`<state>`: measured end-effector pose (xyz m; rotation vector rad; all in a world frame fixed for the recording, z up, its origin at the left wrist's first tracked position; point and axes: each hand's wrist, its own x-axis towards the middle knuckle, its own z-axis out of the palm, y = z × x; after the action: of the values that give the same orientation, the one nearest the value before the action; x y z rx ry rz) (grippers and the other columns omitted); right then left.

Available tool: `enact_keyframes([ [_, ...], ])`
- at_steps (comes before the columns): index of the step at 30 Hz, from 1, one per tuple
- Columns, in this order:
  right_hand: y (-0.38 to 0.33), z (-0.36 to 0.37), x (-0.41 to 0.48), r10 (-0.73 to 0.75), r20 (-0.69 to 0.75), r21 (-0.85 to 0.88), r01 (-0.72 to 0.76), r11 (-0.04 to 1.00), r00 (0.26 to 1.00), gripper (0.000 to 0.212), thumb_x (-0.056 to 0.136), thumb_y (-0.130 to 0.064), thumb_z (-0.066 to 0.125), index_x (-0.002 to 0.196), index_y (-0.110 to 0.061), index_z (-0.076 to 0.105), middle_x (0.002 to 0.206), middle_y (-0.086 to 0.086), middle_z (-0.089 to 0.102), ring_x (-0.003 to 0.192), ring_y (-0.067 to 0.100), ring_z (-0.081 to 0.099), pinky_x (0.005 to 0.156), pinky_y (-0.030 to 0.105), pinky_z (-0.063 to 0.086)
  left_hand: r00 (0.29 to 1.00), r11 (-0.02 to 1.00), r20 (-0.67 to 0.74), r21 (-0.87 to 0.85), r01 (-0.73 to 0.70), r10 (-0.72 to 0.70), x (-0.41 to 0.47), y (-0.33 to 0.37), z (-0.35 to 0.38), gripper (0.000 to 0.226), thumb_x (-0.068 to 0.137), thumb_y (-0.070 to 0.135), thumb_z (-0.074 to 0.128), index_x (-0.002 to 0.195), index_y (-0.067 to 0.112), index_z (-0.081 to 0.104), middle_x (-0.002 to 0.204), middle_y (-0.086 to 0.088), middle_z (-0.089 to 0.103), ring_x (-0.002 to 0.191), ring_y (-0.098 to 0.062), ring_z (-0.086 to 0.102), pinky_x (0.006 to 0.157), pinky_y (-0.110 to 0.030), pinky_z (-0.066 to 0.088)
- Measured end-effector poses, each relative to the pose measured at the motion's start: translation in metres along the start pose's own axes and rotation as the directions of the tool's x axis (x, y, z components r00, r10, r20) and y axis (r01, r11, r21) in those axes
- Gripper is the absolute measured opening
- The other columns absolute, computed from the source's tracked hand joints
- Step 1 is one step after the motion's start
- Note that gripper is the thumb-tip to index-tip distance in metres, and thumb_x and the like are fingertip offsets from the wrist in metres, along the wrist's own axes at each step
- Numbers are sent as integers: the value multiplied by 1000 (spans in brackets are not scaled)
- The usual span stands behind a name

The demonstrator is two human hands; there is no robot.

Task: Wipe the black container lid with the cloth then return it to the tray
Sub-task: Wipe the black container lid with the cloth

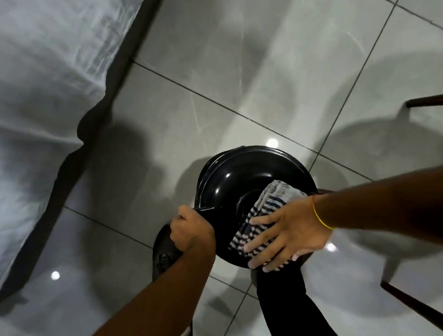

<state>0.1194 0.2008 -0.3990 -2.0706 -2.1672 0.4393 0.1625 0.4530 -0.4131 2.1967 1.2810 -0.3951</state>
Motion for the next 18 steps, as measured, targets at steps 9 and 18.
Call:
enact_keyframes([
  [9,-16,-1,45,422,-163,183,-393,901,892,64,112,-48,38,172,-28,29,185,2,17,173,27,1,137,62,-8,999,999,20,-15,-42,42,-1,2,-2,43,90,44,29,60,19,46,61,-2,49,57,-15,45,50,-28,25],
  [18,10,-24,66,898,-23,436,-813,-387,-440,78,106,-62,40,175,-30,21,186,6,14,171,34,17,132,67,18,996,1000,78,-8,-30,30,0,-1,-3,48,83,49,28,64,14,55,63,-7,57,59,-22,54,55,-32,41],
])
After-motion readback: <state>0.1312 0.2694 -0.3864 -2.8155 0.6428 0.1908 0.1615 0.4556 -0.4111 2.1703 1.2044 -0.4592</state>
